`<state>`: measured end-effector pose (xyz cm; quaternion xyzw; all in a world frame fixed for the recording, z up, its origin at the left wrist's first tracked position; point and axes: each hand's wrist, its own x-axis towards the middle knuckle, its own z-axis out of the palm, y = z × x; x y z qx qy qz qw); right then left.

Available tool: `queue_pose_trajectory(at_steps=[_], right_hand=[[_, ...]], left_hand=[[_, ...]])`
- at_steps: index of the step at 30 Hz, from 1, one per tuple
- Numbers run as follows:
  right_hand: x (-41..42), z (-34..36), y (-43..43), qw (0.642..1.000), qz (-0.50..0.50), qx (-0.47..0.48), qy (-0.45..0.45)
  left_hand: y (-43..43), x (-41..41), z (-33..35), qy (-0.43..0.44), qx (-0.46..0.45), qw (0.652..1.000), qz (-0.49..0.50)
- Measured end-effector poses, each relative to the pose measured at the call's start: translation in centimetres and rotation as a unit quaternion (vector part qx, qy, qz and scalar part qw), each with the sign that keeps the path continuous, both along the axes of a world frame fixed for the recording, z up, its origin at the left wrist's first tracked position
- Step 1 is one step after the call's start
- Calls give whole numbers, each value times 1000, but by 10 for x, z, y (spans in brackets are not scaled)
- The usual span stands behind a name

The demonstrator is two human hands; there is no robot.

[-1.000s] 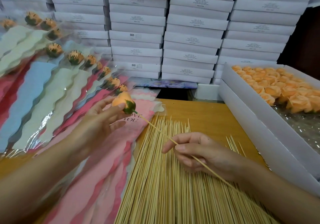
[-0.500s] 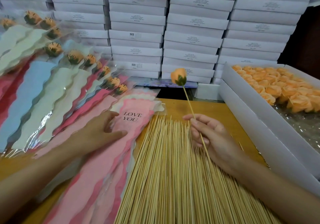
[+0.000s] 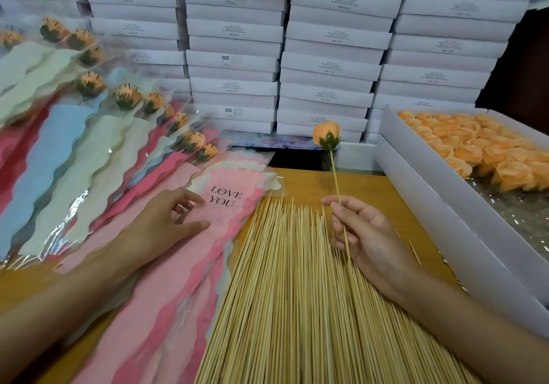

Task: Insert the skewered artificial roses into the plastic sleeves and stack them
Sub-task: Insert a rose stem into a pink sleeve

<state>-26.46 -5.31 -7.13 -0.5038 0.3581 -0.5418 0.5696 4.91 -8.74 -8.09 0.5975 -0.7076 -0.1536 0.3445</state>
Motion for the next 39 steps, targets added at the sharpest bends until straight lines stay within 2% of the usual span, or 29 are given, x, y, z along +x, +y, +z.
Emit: queue_pose_trajectory(at_steps=[5,13,26,35,39], right_hand=[[1,0,0,1000,3,1,1],[0,-2,-1,1000,9,-3,6],[1,-3,-1,1000,7,-6,11],[1,-2,0,1000,8,-5,14],[1,-1,1,1000,18,-4,5]], left_hand=[[4,-3,6,-56,-37,998,8],[7,-1,5,-36,-76,996,5],[4,1,3,44,-83,996,11],[8,3,5,-19,-117,993,28],[7,1,6,17,-131,991,7]])
